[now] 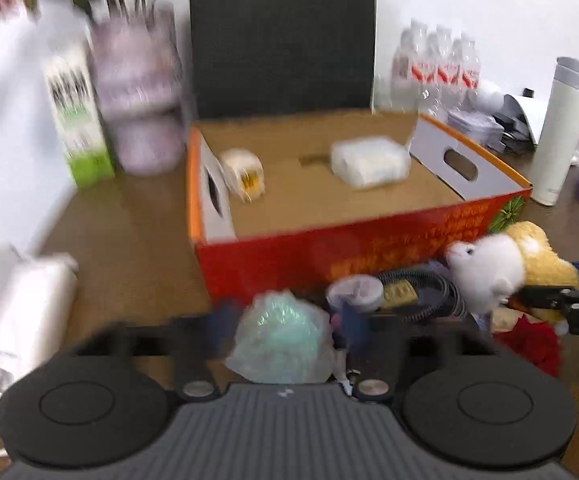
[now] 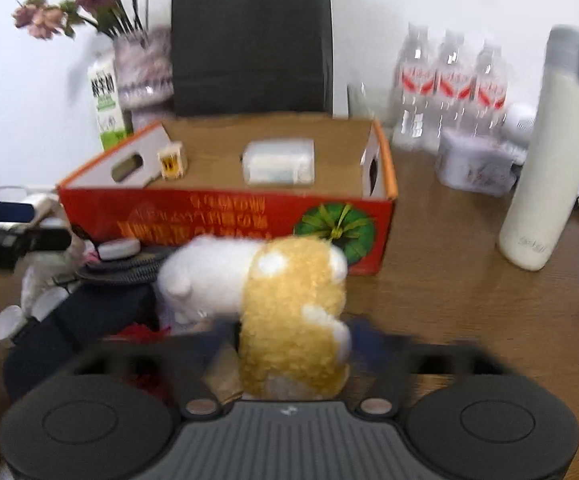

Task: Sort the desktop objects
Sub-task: 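Grasp the glass ball with the left tool while the right tool grasps the plush toy, then lower the glass ball and plush toy into the cardboard box and release, then withdraw both tools back over the table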

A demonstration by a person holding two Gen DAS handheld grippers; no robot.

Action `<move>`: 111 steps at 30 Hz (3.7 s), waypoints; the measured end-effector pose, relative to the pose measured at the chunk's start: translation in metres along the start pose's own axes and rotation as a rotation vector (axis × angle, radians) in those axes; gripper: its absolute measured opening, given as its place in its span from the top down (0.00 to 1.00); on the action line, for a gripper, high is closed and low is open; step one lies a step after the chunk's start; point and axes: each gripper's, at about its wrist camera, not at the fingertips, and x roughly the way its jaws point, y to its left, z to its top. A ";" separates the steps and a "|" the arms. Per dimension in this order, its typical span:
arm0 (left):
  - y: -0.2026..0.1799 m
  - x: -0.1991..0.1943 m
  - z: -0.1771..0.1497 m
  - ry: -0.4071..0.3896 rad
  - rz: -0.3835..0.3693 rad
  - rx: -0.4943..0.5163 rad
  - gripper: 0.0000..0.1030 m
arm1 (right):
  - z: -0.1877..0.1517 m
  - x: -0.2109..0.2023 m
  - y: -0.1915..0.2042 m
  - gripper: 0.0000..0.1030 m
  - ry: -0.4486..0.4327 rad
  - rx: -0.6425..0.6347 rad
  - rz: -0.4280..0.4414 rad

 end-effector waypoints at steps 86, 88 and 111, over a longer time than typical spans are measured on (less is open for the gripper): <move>-0.116 -0.124 -0.135 -0.143 0.130 -0.223 0.03 | -0.106 -0.095 0.022 0.00 -0.032 0.002 0.086; -0.121 -0.123 -0.136 -0.146 0.136 -0.192 0.03 | -0.111 -0.098 0.021 0.00 -0.031 0.007 0.072; -0.129 -0.120 -0.131 -0.141 0.186 -0.089 0.03 | -0.118 -0.104 0.012 0.01 -0.092 0.056 0.097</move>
